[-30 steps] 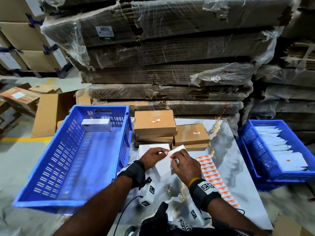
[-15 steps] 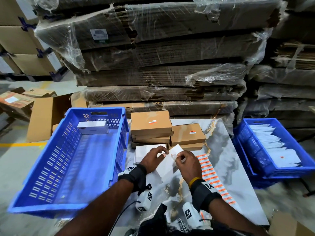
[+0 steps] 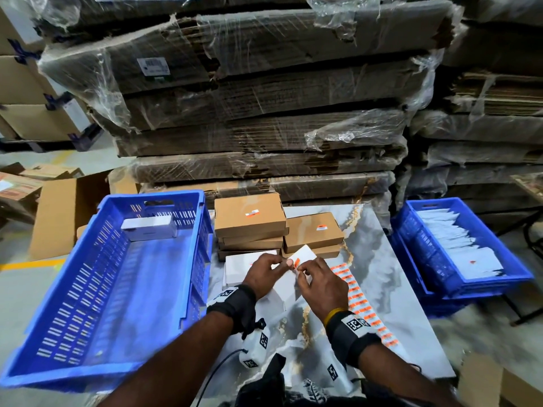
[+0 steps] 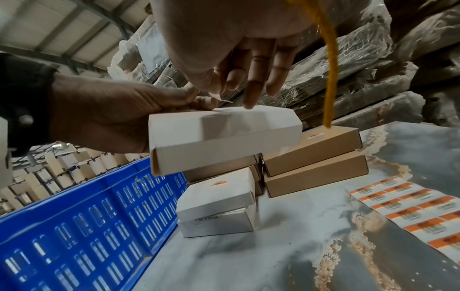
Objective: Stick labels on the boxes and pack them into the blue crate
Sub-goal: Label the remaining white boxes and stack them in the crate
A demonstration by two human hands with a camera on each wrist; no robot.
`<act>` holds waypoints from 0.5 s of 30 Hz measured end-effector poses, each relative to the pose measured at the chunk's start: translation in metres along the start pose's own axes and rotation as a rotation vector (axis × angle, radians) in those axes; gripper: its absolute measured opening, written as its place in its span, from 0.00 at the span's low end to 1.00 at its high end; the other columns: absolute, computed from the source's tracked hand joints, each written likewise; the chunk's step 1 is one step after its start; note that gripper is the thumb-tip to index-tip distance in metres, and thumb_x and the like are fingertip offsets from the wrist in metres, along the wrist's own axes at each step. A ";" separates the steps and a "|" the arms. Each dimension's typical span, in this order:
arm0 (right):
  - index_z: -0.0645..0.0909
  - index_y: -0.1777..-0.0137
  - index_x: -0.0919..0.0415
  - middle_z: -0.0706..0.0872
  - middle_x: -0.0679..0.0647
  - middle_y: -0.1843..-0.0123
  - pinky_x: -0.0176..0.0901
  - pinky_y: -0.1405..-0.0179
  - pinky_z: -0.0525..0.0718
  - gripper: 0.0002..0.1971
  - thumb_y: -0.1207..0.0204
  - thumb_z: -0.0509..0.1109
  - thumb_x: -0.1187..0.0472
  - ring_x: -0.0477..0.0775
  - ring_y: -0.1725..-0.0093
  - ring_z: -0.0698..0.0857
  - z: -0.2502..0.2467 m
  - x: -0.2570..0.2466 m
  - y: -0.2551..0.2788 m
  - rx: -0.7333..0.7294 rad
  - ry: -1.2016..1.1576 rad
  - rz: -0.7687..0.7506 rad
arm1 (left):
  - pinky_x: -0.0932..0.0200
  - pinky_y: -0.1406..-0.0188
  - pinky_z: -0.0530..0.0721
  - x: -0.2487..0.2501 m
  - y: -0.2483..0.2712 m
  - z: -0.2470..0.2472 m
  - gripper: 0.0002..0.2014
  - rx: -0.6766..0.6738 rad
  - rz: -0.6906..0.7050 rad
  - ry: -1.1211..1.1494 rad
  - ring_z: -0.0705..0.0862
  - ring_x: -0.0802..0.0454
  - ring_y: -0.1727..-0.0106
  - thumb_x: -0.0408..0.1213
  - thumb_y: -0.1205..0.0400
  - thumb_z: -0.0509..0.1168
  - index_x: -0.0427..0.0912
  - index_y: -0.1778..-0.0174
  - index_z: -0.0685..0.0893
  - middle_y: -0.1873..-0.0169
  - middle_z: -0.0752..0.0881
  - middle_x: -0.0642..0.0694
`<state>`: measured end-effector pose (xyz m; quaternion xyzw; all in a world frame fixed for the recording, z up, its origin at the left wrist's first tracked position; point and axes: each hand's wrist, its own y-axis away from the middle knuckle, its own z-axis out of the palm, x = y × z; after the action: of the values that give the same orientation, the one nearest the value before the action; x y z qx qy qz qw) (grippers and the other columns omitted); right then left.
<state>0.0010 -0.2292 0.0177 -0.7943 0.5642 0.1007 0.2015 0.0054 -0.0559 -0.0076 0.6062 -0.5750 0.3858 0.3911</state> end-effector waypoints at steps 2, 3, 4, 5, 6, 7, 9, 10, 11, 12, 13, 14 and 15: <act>0.86 0.46 0.52 0.86 0.51 0.45 0.37 0.68 0.71 0.08 0.22 0.71 0.52 0.56 0.56 0.88 0.001 0.002 0.002 -0.006 0.001 -0.014 | 0.46 0.43 0.82 -0.002 -0.001 0.002 0.20 0.002 -0.021 -0.008 0.85 0.56 0.53 0.63 0.21 0.65 0.52 0.63 0.91 0.61 0.90 0.55; 0.87 0.47 0.51 0.86 0.50 0.46 0.36 0.69 0.70 0.08 0.23 0.72 0.53 0.55 0.56 0.88 0.002 0.004 0.003 -0.013 -0.002 -0.020 | 0.46 0.41 0.82 -0.002 -0.001 0.002 0.18 -0.001 -0.031 -0.011 0.85 0.56 0.51 0.63 0.22 0.66 0.53 0.63 0.90 0.61 0.90 0.56; 0.88 0.46 0.51 0.86 0.49 0.46 0.36 0.69 0.70 0.08 0.23 0.72 0.53 0.54 0.56 0.89 0.002 0.005 0.003 -0.020 -0.011 -0.022 | 0.47 0.39 0.82 -0.002 -0.001 0.003 0.18 -0.011 -0.038 -0.016 0.86 0.56 0.50 0.63 0.23 0.67 0.53 0.63 0.90 0.60 0.90 0.56; 0.88 0.46 0.51 0.86 0.49 0.46 0.35 0.68 0.70 0.08 0.23 0.72 0.53 0.54 0.56 0.89 0.002 0.007 0.004 -0.026 -0.022 -0.024 | 0.48 0.39 0.82 -0.002 0.000 0.004 0.16 -0.024 -0.037 -0.016 0.86 0.56 0.49 0.62 0.23 0.68 0.53 0.63 0.90 0.59 0.90 0.57; 0.88 0.45 0.51 0.86 0.48 0.46 0.34 0.68 0.71 0.09 0.23 0.72 0.53 0.54 0.56 0.89 0.002 0.008 0.005 -0.032 -0.032 -0.027 | 0.52 0.39 0.82 -0.001 0.000 0.004 0.14 -0.037 -0.035 -0.013 0.86 0.57 0.49 0.59 0.23 0.70 0.53 0.63 0.90 0.58 0.90 0.56; 0.89 0.45 0.51 0.86 0.48 0.47 0.32 0.69 0.70 0.09 0.23 0.72 0.53 0.53 0.56 0.88 0.002 0.009 0.007 -0.040 -0.040 -0.033 | 0.55 0.40 0.81 0.000 0.001 0.005 0.11 -0.048 -0.032 -0.008 0.86 0.59 0.50 0.54 0.23 0.72 0.52 0.62 0.90 0.58 0.91 0.56; 0.89 0.44 0.50 0.85 0.47 0.47 0.25 0.72 0.62 0.09 0.22 0.72 0.53 0.52 0.57 0.88 0.001 0.011 0.008 -0.054 -0.047 -0.037 | 0.61 0.45 0.80 0.005 0.003 0.004 0.06 -0.064 -0.012 -0.015 0.86 0.63 0.53 0.46 0.21 0.73 0.49 0.61 0.90 0.58 0.91 0.56; 0.88 0.43 0.49 0.85 0.47 0.46 0.23 0.72 0.59 0.10 0.21 0.71 0.52 0.51 0.56 0.87 0.002 0.012 0.008 -0.062 -0.052 -0.031 | 0.62 0.46 0.80 0.005 0.003 0.004 0.05 -0.067 -0.003 -0.022 0.86 0.64 0.54 0.44 0.21 0.73 0.49 0.61 0.90 0.58 0.91 0.56; 0.88 0.43 0.49 0.84 0.46 0.46 0.22 0.71 0.58 0.10 0.21 0.70 0.51 0.50 0.56 0.87 0.002 0.014 0.009 -0.064 -0.063 -0.020 | 0.62 0.46 0.80 0.005 0.003 0.004 0.04 -0.071 0.005 -0.031 0.86 0.64 0.54 0.43 0.21 0.73 0.50 0.61 0.90 0.58 0.91 0.56; 0.88 0.44 0.48 0.84 0.46 0.45 0.22 0.71 0.59 0.09 0.21 0.70 0.51 0.50 0.55 0.86 0.002 0.015 0.009 -0.063 -0.083 -0.009 | 0.62 0.46 0.80 0.004 0.003 0.005 0.04 -0.073 0.008 -0.043 0.85 0.64 0.53 0.43 0.21 0.73 0.52 0.61 0.89 0.58 0.91 0.57; 0.88 0.46 0.48 0.84 0.45 0.46 0.23 0.71 0.61 0.08 0.21 0.70 0.51 0.50 0.56 0.86 0.003 0.018 0.009 -0.053 -0.106 0.003 | 0.62 0.46 0.80 0.003 0.003 0.005 0.04 -0.074 0.007 -0.059 0.85 0.63 0.53 0.43 0.21 0.73 0.53 0.62 0.89 0.57 0.91 0.57; 0.87 0.47 0.48 0.83 0.45 0.47 0.26 0.71 0.64 0.07 0.22 0.71 0.51 0.50 0.56 0.85 0.002 0.020 0.009 -0.037 -0.126 0.016 | 0.62 0.45 0.79 0.003 0.002 0.007 0.04 -0.073 0.009 -0.071 0.85 0.62 0.52 0.43 0.21 0.73 0.54 0.62 0.89 0.57 0.91 0.57; 0.85 0.47 0.48 0.82 0.45 0.47 0.30 0.71 0.68 0.07 0.23 0.71 0.51 0.50 0.56 0.85 0.001 0.022 0.008 -0.024 -0.144 0.032 | 0.61 0.45 0.79 0.003 0.002 0.008 0.05 -0.071 0.011 -0.081 0.86 0.61 0.51 0.43 0.21 0.73 0.55 0.62 0.89 0.57 0.91 0.56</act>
<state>0.0008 -0.2495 0.0067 -0.7783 0.5595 0.1678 0.2304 0.0038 -0.0641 -0.0077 0.6040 -0.6071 0.3422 0.3866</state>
